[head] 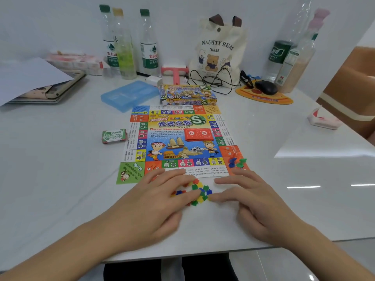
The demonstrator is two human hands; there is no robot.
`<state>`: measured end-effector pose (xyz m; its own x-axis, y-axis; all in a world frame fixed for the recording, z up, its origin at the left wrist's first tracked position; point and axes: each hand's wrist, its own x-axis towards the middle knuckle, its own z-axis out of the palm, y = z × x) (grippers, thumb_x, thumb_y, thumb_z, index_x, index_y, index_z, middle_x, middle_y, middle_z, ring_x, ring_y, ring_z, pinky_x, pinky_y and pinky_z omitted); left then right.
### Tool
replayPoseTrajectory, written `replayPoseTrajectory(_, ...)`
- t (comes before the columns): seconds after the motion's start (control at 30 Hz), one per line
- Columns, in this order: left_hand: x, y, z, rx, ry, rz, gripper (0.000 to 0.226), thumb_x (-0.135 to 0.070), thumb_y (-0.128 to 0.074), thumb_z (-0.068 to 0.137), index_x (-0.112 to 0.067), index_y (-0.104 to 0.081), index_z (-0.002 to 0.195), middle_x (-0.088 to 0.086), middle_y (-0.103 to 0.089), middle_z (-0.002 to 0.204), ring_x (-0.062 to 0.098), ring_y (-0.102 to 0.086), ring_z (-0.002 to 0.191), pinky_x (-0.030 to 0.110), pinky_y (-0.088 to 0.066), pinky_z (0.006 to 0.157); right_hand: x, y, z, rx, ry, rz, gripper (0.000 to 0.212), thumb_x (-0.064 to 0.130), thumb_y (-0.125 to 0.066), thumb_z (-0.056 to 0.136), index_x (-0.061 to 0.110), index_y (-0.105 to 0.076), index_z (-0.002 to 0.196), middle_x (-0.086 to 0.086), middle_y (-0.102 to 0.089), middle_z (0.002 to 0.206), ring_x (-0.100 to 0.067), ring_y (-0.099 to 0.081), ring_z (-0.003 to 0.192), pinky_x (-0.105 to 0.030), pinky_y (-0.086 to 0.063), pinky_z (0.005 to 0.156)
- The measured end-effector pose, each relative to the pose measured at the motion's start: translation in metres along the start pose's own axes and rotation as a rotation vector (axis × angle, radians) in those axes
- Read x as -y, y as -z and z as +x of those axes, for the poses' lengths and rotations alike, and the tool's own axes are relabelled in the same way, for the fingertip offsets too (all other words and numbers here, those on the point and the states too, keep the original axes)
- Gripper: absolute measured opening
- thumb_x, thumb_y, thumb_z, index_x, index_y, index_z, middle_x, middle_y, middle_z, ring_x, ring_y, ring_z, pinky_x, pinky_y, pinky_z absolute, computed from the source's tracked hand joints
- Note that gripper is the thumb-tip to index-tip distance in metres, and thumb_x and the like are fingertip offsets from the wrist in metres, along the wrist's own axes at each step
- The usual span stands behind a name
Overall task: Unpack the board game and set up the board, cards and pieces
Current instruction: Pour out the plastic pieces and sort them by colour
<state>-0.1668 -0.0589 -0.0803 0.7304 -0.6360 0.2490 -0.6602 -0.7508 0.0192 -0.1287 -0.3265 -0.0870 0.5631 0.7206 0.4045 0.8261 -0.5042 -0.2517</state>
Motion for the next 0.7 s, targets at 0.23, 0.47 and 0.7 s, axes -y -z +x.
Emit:
replayPoseTrajectory(0.23,0.0,-0.001,0.003,-0.011,-0.024,-0.026,0.035,-0.03,-0.05,0.089,-0.033,-0.057,0.124,-0.003,-0.052,0.135,0.019,-0.044,0.129,0.044,-0.038,0.102,0.0,0.002,0.002,-0.006,-0.046,-0.002,0.05,0.008,-0.037,0.075,0.023,-0.068,0.111,0.0,-0.066,0.116,-0.01,-0.052,0.122,-0.03,-0.031,0.109)
replayPoseTrajectory(0.47,-0.003,-0.003,0.01,0.011,-0.021,0.009,0.037,-0.033,-0.045,0.089,-0.034,-0.057,0.124,-0.001,-0.052,0.135,0.022,-0.044,0.13,0.045,-0.038,0.103,0.0,0.001,0.003,-0.027,-0.106,-0.039,0.047,0.011,-0.037,0.073,0.023,-0.068,0.107,0.0,-0.066,0.113,-0.012,-0.051,0.114,-0.026,-0.03,0.107)
replayPoseTrajectory(0.7,-0.002,-0.004,0.012,0.012,0.019,0.012,0.041,-0.033,-0.047,0.086,-0.031,-0.057,0.125,-0.003,-0.051,0.137,0.02,-0.042,0.132,0.045,-0.038,0.103,-0.001,0.0,0.001,-0.046,-0.144,-0.043,0.046,0.01,-0.036,0.072,0.022,-0.069,0.103,0.003,-0.064,0.107,-0.016,-0.054,0.109,-0.026,-0.034,0.103)
